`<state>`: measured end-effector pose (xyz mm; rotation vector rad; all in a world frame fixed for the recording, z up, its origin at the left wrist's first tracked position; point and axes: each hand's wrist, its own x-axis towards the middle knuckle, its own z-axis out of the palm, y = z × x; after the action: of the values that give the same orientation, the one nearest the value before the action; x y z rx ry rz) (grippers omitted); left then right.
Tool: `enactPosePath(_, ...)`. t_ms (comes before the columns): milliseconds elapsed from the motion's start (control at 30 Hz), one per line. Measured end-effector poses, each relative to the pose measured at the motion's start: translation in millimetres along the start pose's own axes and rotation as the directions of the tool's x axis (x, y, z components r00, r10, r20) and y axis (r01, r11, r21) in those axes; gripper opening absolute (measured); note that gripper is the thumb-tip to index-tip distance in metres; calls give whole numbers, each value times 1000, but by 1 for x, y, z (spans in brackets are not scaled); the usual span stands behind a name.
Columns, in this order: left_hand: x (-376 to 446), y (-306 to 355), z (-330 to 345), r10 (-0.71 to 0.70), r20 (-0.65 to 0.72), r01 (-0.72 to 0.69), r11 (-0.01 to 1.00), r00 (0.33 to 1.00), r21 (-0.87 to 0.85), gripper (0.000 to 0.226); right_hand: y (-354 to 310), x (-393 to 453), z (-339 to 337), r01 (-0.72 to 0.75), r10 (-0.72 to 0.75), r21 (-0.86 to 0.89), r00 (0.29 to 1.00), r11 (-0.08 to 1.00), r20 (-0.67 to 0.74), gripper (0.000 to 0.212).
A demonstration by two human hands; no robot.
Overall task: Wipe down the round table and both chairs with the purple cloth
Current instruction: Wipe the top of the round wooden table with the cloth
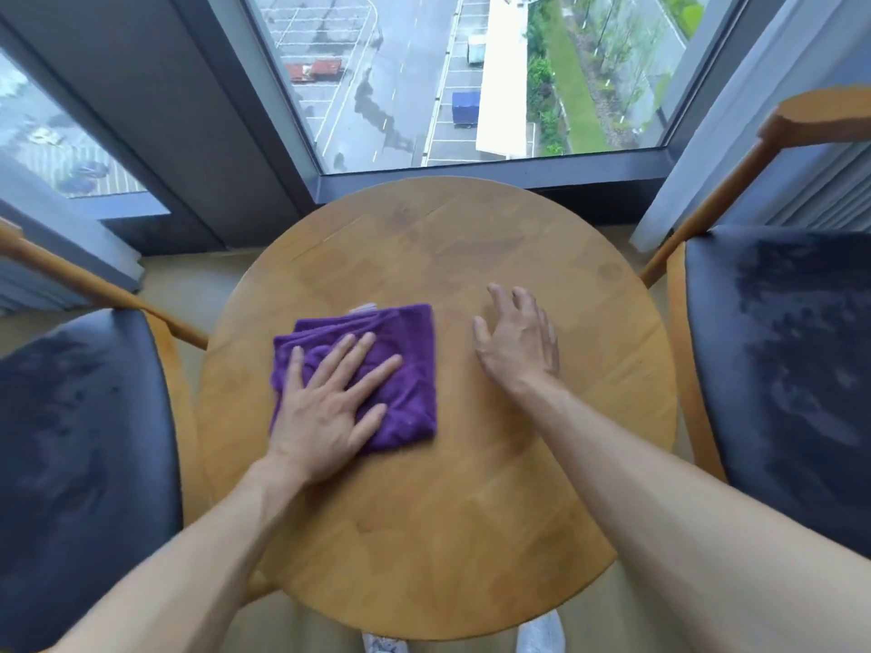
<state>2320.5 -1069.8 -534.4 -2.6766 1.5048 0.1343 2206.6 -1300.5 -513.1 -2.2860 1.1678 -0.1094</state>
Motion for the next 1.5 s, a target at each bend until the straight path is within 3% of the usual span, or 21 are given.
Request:
enactPosePath(67,-24,-22,4,-285,24,286,958,958,-25,61,0,-4,0,33,-33,1,999,999,31,56)
enactPosePath(133,-29,-6,9,-505,51,507,859,862,-73,59,6,-9,-4,63,-63,-4,997,998,53,56)
enactPosePath(200,-17,34,8,-661,61,661,733,748,-158,55,12,-15,-8,78,-79,21,994,997,81,55)
enactPosePath(267,0,80,4,-707,77,705,679,703,-205,58,17,-23,-11,79,-85,56,992,995,97,54)
enactPosePath(367,11,148,2,-560,54,559,806,827,-195,61,27,-38,-14,95,-101,80,992,992,77,52)
enactPosePath(467,-4,197,3,-266,38,269,954,963,-134,64,39,-57,-15,92,-96,62,994,994,58,51)
enactPosePath(533,-20,200,4,-84,33,88,990,996,-113,63,45,-73,-12,62,-63,8,997,998,42,53)
enactPosePath(633,-50,166,8,59,16,-58,996,998,-73,60,48,-102,0,39,-39,-55,999,998,-3,55)
enactPosePath(733,-85,117,12,34,17,-33,998,999,-52,60,44,-138,15,80,-80,-89,997,993,8,58)
enactPosePath(900,-136,49,21,-336,29,337,933,941,-125,56,34,-197,37,188,-180,-80,979,979,92,64)
enactPosePath(1033,-134,99,20,-546,17,539,821,838,-190,56,44,-223,30,189,-187,-21,979,982,83,55)
enactPosePath(1100,-129,137,17,-569,27,557,793,822,-245,57,49,-228,22,187,-189,34,980,982,59,52)
enactPosePath(1200,-125,192,15,-422,18,412,875,907,-253,60,56,-226,6,127,-120,149,991,981,-59,48)
enactPosePath(1300,-118,230,15,-106,26,108,981,994,-163,68,68,-218,-10,31,6,206,985,978,-173,46)
enactPosePath(1400,-101,215,12,108,15,-104,981,994,-161,63,73,-207,-19,21,25,183,969,983,-247,46)
enactPosePath(1500,-83,164,13,186,1,-186,979,982,-89,61,61,-187,-16,65,-22,156,964,986,-264,47)
